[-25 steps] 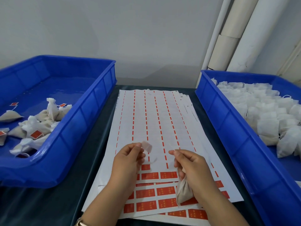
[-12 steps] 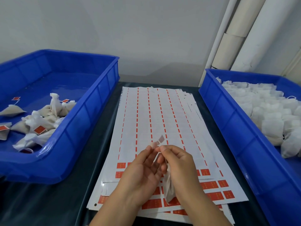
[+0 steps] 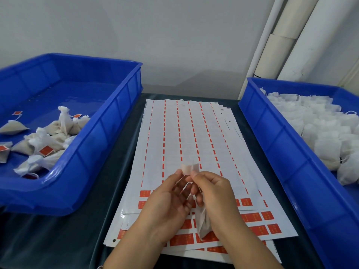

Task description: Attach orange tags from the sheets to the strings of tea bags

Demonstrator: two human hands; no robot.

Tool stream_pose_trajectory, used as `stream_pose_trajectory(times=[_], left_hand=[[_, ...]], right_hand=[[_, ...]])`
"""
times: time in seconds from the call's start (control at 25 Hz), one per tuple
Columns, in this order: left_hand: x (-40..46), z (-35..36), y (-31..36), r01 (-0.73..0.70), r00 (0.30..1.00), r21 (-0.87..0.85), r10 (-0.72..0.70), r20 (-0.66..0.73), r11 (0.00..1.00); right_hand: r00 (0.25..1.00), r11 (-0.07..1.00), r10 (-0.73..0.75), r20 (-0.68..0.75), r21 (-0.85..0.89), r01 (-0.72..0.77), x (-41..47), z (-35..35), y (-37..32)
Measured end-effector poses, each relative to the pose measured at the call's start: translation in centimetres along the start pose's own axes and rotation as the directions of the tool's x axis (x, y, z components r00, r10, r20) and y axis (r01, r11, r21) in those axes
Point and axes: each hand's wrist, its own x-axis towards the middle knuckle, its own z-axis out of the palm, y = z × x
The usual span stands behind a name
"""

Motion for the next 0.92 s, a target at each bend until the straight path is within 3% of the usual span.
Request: stream_pose_trajectory(times=[0.72, 0.92], left_hand=[[-0.2, -0.2, -0.2, -0.099, 0.989, 0.074, 0.09, 0.115, 0.992], [-0.3, -0.4, 0.3, -0.035, 0.992, -0.048, 0.041, 0.116, 0.998]], right_hand=[[0.991, 0.989, 0.129, 0.03, -0.072, -0.127, 0.2, -0.8, -0.7], [0.987, 0.987, 0.148, 0.06, -0.066, -0.144, 0.4, -1.2, -0.7]])
